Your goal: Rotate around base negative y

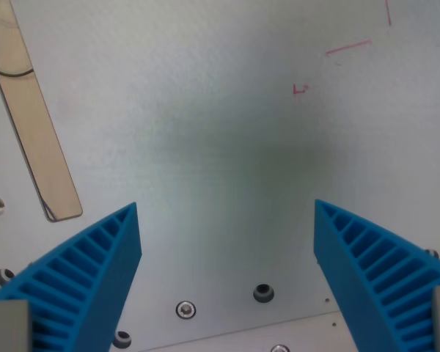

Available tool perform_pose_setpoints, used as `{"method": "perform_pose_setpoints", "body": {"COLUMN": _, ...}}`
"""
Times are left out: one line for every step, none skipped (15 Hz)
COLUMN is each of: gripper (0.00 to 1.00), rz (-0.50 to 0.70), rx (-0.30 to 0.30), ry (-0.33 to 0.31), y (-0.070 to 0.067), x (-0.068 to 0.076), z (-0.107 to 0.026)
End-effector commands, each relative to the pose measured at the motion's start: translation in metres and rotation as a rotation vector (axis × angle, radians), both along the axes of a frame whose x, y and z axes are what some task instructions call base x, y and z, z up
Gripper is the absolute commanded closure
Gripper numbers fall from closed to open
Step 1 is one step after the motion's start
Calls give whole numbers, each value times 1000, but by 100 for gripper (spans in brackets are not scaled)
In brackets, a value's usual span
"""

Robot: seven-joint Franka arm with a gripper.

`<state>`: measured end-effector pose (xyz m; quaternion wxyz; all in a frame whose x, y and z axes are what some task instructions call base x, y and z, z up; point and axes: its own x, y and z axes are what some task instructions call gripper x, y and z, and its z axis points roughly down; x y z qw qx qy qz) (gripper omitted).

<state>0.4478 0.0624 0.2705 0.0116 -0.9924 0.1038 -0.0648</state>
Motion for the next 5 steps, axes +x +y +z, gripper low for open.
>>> {"method": "perform_pose_setpoints", "body": {"gripper": 0, "rz": -1, "rx": -13, "ry": -268, "y": -1, "x": -17, "z": 3}}
{"method": "perform_pose_setpoints", "body": {"gripper": 0, "rz": -1, "rx": -13, "ry": -280, "y": -1, "x": -17, "z": 3}}
{"method": "perform_pose_setpoints", "body": {"gripper": 0, "rz": -1, "rx": -13, "ry": -291, "y": -1, "x": -17, "z": 3}}
{"method": "perform_pose_setpoints", "body": {"gripper": 0, "rz": -1, "rx": -13, "ry": -303, "y": -1, "x": -17, "z": 3}}
{"method": "perform_pose_setpoints", "body": {"gripper": 0, "rz": 0, "rx": -13, "ry": -315, "y": -1, "x": -17, "z": 3}}
